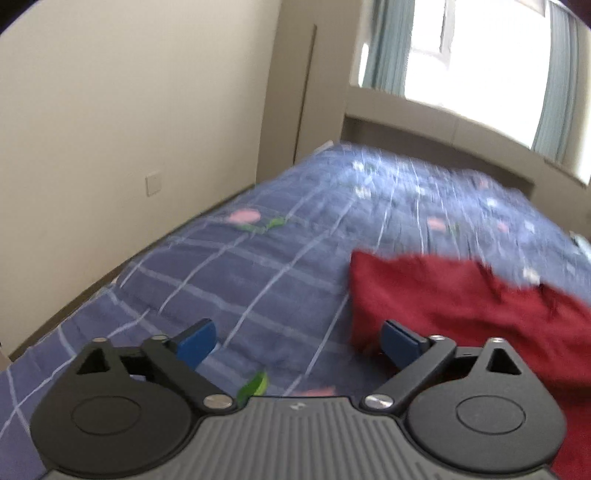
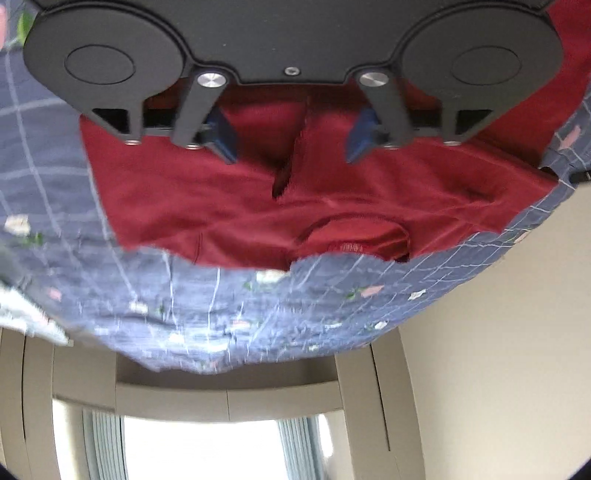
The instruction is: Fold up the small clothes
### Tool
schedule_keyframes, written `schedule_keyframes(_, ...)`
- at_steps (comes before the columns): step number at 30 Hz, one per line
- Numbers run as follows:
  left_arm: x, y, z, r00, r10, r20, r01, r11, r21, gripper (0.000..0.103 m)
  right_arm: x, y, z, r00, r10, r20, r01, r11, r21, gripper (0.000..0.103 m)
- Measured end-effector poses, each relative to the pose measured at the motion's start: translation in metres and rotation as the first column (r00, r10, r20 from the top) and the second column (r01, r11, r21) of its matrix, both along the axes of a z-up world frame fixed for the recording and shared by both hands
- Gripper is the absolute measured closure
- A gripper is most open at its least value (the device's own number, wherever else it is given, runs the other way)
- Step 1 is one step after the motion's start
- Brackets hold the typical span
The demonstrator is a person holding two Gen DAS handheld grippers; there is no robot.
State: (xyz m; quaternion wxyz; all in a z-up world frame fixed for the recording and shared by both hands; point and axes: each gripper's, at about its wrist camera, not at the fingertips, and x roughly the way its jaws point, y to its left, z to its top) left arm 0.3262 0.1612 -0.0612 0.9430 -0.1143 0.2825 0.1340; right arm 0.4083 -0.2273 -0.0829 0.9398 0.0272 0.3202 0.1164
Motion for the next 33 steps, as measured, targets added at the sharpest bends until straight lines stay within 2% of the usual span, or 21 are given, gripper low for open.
schedule_keyframes(1,0.008,-0.004,0.002,1.0,0.0,0.005,0.0,1.0,0.003,0.003,0.002,0.003,0.001,1.0,-0.002,0.008,0.002,1.0,-0.018,0.02)
schedule_keyframes(4,0.034,-0.025,-0.002,1.0,-0.025,0.004,0.025,0.999,0.036,0.003,0.012,0.017,-0.001,1.0,-0.008,0.028,0.01,0.996,-0.084,0.015)
schedule_keyframes(9,0.062,-0.056,-0.024,0.994,0.032,-0.108,-0.01,0.981,0.192,0.005,0.025,0.026,-0.017,0.997,-0.062,0.053,0.072,0.97,-0.231,0.012)
schedule_keyframes(11,0.06,-0.057,-0.028,0.992,0.068,-0.107,-0.043,0.975,0.22,0.005,0.025,0.019,-0.022,0.992,-0.107,0.064,0.12,0.953,-0.278,0.01)
schedule_keyframes(13,0.055,-0.051,-0.032,0.99,0.101,-0.098,-0.079,0.975,0.208,0.005,0.022,0.009,-0.026,0.988,-0.132,0.08,0.15,0.943,-0.296,0.004)
schedule_keyframes(17,0.056,-0.033,-0.038,0.982,0.139,-0.127,-0.121,0.983,0.138,0.006,0.023,-0.006,-0.036,0.979,-0.18,0.093,0.2,0.931,-0.306,0.001)
schedule_keyframes(20,0.057,-0.031,-0.037,0.982,0.13,-0.139,-0.111,0.984,0.137,0.006,0.026,-0.015,-0.038,0.977,-0.2,0.074,0.212,0.942,-0.26,0.001)
schedule_keyframes(25,0.048,-0.032,-0.022,0.983,0.124,-0.134,-0.106,0.985,0.135,0.001,0.01,-0.018,-0.026,0.974,-0.2,0.107,0.222,0.938,-0.266,0.001)
schedule_keyframes(33,-0.003,-0.04,0.014,0.993,0.066,-0.093,-0.061,0.997,0.054,0.001,-0.054,-0.038,0.014,0.972,-0.182,0.147,0.208,0.96,-0.186,0.001)
